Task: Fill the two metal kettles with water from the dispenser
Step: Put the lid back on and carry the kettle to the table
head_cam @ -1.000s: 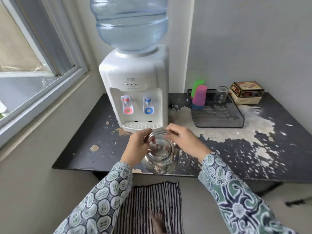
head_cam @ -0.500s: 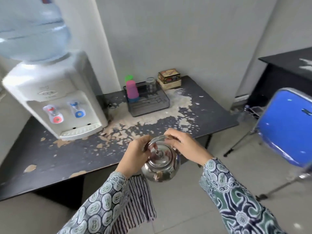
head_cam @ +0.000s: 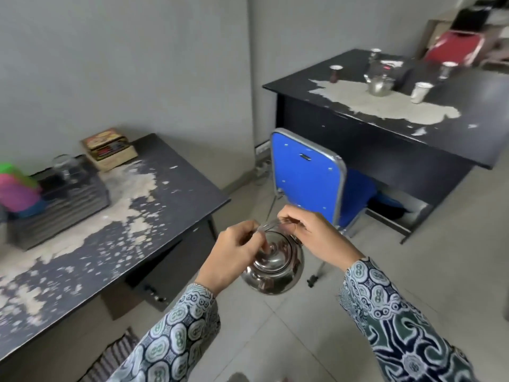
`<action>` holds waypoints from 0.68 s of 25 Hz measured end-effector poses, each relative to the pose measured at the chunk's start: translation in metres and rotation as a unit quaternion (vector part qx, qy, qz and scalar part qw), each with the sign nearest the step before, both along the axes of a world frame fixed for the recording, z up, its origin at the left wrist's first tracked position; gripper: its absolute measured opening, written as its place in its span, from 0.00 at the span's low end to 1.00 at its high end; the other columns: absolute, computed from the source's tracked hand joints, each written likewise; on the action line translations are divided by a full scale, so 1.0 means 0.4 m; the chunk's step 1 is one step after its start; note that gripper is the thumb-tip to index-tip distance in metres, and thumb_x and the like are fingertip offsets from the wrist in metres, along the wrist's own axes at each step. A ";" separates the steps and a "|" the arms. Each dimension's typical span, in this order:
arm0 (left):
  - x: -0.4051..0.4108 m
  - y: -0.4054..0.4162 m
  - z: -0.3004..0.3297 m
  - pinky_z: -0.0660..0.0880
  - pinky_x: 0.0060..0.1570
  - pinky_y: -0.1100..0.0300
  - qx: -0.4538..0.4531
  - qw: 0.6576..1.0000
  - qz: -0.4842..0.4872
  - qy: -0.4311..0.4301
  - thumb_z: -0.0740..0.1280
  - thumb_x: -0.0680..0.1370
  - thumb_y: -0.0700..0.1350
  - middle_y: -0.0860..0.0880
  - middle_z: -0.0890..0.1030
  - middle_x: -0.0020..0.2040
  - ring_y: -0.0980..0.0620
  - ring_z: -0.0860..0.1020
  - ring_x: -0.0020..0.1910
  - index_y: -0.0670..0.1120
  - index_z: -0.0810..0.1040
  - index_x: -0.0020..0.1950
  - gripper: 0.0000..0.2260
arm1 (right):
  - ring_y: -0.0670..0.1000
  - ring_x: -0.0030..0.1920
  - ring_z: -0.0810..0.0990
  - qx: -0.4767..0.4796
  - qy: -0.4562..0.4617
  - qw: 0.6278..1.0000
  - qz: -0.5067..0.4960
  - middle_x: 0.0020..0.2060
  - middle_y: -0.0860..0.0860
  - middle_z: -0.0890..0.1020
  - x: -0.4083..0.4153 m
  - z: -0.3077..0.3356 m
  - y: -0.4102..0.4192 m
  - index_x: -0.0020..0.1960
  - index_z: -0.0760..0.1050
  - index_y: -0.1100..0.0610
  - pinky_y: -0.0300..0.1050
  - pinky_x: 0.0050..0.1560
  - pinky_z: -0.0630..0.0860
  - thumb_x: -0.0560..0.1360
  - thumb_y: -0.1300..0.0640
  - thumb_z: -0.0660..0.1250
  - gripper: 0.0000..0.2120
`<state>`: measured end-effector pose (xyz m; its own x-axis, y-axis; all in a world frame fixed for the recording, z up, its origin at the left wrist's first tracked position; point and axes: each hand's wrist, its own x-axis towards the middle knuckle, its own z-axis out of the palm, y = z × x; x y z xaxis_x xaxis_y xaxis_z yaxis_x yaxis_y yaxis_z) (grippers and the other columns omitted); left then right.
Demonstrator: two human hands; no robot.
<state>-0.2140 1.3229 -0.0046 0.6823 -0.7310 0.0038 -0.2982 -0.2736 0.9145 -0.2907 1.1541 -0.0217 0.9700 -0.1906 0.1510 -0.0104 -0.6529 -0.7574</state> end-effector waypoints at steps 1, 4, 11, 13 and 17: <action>-0.018 -0.065 -0.001 0.69 0.30 0.67 0.004 1.000 -0.024 0.006 0.61 0.77 0.42 0.54 0.77 0.27 0.57 0.71 0.27 0.44 0.73 0.33 0.13 | 0.52 0.40 0.77 0.002 -0.001 1.000 -0.023 0.37 0.48 0.77 -0.036 0.000 -0.053 0.44 0.70 0.51 0.58 0.46 0.76 0.76 0.49 0.60 0.06; -0.061 -0.245 -0.007 0.64 0.23 0.72 0.018 0.994 -0.103 0.022 0.59 0.79 0.40 0.55 0.72 0.23 0.60 0.66 0.22 0.48 0.70 0.30 0.16 | 0.47 0.42 0.77 0.008 -0.011 0.994 -0.104 0.39 0.46 0.77 -0.127 -0.017 -0.194 0.44 0.71 0.52 0.55 0.48 0.76 0.76 0.54 0.63 0.03; -0.142 -0.663 -0.054 0.67 0.30 0.71 0.017 0.952 -0.274 0.136 0.56 0.81 0.41 0.54 0.72 0.25 0.59 0.69 0.24 0.43 0.73 0.38 0.13 | 0.40 0.48 0.74 -0.026 -0.011 0.960 -0.278 0.44 0.37 0.74 -0.281 -0.066 -0.520 0.45 0.73 0.46 0.43 0.47 0.70 0.75 0.53 0.59 0.05; -0.179 -0.817 -0.072 0.69 0.36 0.68 0.010 0.937 -0.319 0.139 0.57 0.81 0.43 0.54 0.75 0.27 0.59 0.71 0.28 0.40 0.74 0.40 0.13 | 0.41 0.49 0.75 -0.012 -0.016 0.945 -0.325 0.45 0.37 0.73 -0.326 -0.079 -0.655 0.46 0.73 0.44 0.45 0.48 0.71 0.75 0.52 0.57 0.06; -0.242 -1.099 -0.075 0.72 0.41 0.62 0.001 0.916 -0.365 0.165 0.56 0.80 0.39 0.54 0.78 0.31 0.55 0.74 0.34 0.45 0.75 0.41 0.12 | 0.44 0.42 0.76 0.031 -0.089 0.884 -0.458 0.42 0.42 0.76 -0.391 -0.069 -0.889 0.42 0.74 0.45 0.39 0.44 0.73 0.73 0.58 0.66 0.08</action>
